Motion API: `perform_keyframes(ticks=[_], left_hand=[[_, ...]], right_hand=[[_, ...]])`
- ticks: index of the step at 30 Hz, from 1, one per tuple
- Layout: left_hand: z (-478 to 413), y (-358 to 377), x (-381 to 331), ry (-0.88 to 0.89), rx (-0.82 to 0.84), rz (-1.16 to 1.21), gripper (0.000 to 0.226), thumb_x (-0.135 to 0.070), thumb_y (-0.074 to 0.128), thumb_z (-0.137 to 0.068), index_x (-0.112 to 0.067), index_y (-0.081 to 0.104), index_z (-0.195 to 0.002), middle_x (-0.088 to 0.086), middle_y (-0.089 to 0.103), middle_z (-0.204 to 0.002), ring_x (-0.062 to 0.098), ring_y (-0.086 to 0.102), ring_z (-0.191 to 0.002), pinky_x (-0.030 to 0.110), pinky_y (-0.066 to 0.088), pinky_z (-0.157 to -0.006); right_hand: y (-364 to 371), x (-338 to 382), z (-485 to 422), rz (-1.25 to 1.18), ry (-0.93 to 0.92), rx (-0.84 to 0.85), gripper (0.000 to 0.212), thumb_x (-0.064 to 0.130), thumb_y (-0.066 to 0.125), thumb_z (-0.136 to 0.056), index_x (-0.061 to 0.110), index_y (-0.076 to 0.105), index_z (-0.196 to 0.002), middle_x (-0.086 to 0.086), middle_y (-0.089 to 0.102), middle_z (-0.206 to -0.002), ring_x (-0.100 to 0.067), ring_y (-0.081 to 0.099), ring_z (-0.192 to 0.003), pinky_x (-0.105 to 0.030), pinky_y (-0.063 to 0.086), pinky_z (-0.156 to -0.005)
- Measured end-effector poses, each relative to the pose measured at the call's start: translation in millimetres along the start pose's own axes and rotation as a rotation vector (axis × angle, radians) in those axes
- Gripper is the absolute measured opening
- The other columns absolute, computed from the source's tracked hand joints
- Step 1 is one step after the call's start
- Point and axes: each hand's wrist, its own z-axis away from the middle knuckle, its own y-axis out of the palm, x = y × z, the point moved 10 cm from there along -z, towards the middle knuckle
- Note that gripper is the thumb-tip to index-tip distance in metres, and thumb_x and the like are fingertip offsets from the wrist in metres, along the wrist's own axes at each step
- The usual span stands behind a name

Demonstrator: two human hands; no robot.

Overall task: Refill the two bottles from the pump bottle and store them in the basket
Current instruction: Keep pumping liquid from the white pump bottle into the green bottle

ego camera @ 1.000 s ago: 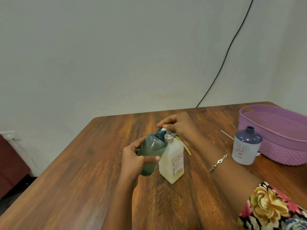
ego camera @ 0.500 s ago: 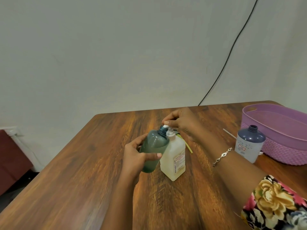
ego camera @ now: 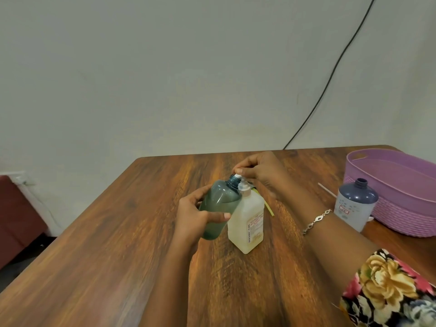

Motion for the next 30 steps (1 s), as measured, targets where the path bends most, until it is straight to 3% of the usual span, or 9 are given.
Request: perform_keyframes(ticks=[6,14,20,28,30], left_hand=[[4.5,0.5,4.4,-0.009,0.000,0.000,0.066,0.008,0.076,-0.059,-0.019,0.060,-0.117,-0.011,0.060,-0.101,0.004,0.054,-0.090,0.022,0.042,-0.065],[0.1,-3.9,0.3,0.005,-0.015,-0.007,0.069,0.006,0.078,-0.057,-0.019,0.061,-0.119,-0.004,0.061,-0.109,0.009,0.054,-0.097,0.028,0.045,-0.070],[1.0,-0.6,7.0,-0.004,0.005,0.012,0.067,0.007,0.076,-0.059,-0.020,0.060,-0.117,-0.010,0.060,-0.104,0.005,0.053,-0.093,0.024,0.042,-0.065],[2.4,-5.7,17.4,0.003,-0.020,0.006,0.069,0.005,0.078,-0.058,-0.020,0.058,-0.119,-0.005,0.060,-0.111,0.012,0.054,-0.101,0.028,0.046,-0.073],[2.8,-7.7,22.1,0.002,-0.028,-0.012,0.070,0.004,0.078,-0.058,-0.021,0.058,-0.120,-0.002,0.058,-0.115,0.016,0.053,-0.105,0.030,0.047,-0.076]], right_hand=[[0.6,1.7,5.6,0.124,-0.022,-0.022,0.013,-0.003,0.062,-0.082,0.007,0.068,-0.076,-0.004,0.065,-0.076,-0.009,0.058,-0.065,-0.009,0.047,-0.050],[-1.3,7.3,3.9,0.075,-0.019,-0.051,0.015,-0.003,0.064,-0.082,0.008,0.068,-0.073,-0.007,0.067,-0.080,-0.016,0.063,-0.078,-0.024,0.055,-0.073],[1.2,5.3,3.0,0.214,-0.028,-0.025,0.007,0.000,0.063,-0.083,0.005,0.069,-0.083,-0.002,0.065,-0.077,-0.007,0.058,-0.067,-0.008,0.044,-0.050],[-5.7,11.9,7.9,0.209,-0.112,-0.143,0.006,0.005,0.066,-0.083,0.006,0.071,-0.085,0.001,0.064,-0.077,-0.006,0.058,-0.070,-0.016,0.049,-0.066],[-6.7,16.1,8.2,0.227,-0.122,-0.146,0.006,0.005,0.066,-0.082,0.006,0.071,-0.086,0.002,0.064,-0.077,-0.001,0.056,-0.068,-0.008,0.043,-0.059]])
